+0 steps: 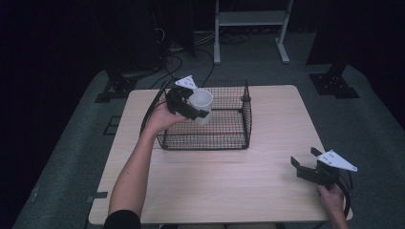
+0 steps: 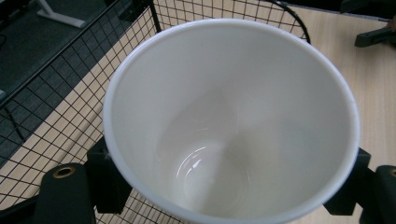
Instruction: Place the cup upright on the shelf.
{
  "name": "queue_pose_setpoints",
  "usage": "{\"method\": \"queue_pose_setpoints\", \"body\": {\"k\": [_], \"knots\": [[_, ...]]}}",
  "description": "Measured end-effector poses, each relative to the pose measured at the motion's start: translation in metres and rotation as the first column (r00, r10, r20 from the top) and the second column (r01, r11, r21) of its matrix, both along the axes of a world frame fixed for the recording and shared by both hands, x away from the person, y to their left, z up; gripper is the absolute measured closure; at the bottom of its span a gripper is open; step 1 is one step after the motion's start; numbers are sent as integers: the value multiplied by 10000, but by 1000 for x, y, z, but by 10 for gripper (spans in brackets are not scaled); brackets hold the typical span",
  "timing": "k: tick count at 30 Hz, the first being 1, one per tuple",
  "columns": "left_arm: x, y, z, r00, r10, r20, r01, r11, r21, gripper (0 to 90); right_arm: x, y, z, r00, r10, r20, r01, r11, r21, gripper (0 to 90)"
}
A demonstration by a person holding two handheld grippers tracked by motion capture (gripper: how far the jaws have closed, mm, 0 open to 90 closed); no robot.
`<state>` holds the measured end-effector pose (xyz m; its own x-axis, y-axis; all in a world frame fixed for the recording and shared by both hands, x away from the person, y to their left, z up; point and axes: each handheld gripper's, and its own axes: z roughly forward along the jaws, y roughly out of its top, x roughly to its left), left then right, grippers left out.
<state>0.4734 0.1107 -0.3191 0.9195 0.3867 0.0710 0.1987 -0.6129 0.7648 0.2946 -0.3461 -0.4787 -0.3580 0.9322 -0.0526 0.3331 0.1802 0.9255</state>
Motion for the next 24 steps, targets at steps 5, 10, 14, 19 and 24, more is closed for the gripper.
{"method": "queue_pose_setpoints", "body": {"k": [5,10,14,19,24], "knots": [[9,-4,-6,9998,72,-174,-72,10000,10,211,0,0,0,10000,9,-3,-9,10000,57,131],[17,-6,-15,9994,99,-322,-98,9999,30,211,0,-1,0,10000,10,-36,-9,9999,152,131],[23,-9,-23,9985,99,-534,-93,9999,116,211,0,-1,0,10000,3,-29,-2,9999,169,130],[26,-15,-30,9988,-71,-489,71,10000,-6,211,0,-2,0,10000,13,-20,-13,9998,187,131],[29,-20,-36,9990,-117,-439,119,9999,47,210,0,-2,0,10000,26,-21,-26,9998,198,131]]}}
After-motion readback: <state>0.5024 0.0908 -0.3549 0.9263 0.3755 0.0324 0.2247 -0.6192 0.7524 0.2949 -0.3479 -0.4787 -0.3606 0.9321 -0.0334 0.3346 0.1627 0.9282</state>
